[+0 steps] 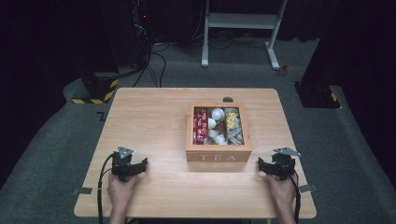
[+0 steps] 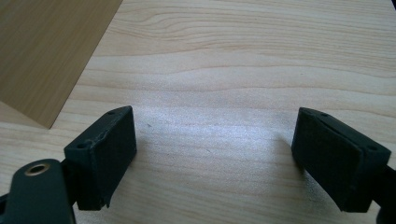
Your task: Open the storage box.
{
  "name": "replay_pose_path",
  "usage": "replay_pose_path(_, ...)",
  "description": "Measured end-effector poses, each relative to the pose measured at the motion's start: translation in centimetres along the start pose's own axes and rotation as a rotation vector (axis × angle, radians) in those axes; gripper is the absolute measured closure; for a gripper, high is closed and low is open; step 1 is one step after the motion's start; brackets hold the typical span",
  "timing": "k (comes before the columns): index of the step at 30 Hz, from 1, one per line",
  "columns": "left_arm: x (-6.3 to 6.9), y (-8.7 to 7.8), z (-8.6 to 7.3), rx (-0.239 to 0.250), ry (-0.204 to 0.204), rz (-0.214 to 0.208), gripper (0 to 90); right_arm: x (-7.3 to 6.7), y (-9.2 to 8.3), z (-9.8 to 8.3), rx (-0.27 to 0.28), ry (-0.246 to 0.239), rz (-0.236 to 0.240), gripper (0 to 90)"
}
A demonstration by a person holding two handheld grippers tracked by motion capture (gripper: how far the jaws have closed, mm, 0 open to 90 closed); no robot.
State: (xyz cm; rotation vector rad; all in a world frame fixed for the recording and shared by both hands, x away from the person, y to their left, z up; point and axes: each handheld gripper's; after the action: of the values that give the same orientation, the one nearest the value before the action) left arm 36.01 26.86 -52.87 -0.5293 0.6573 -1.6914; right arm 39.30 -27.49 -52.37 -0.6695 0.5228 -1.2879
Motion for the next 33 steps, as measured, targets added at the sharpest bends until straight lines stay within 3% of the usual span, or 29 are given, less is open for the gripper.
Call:
replay_pose_path(6, 0.0, 0.0, 0.0, 0.000, 0.000, 0.000, 19.6, 0.0, 0.0, 0.0, 0.001, -0.004, 0.005, 14.2)
replay_pose_path(15, 0.0, 0.0, 0.0, 0.000, 0.000, -0.001, 19.6, 0.0, -0.3, -0.2, 0.026, -0.003, 0.000, 29.5)
replay_pose_path(17, 0.0, 0.0, 0.0, 0.000, 0.000, -0.001, 19.6, 0.0, -0.4, -0.3, 0.033, -0.004, 0.002, 37.2)
replay_pose_path(22, 0.0, 0.0, 0.0, 0.000, 0.002, -0.001, 19.5, -0.4, -0.9, -0.5, 0.073, -0.043, -0.008, 47.0)
replay_pose_path(33, 0.0, 0.0, 0.0, 0.000, 0.002, 0.000, 19.5, -0.9, -1.7, -1.0, 0.099, -0.072, 0.101, 62.7)
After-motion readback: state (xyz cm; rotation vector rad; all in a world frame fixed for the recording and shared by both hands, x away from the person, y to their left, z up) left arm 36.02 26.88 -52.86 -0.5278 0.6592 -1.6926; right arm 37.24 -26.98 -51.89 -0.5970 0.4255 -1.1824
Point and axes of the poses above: each handheld gripper's, and its own axes: y roughly forward along the jaws, z roughly out of its top, x roughly to its right
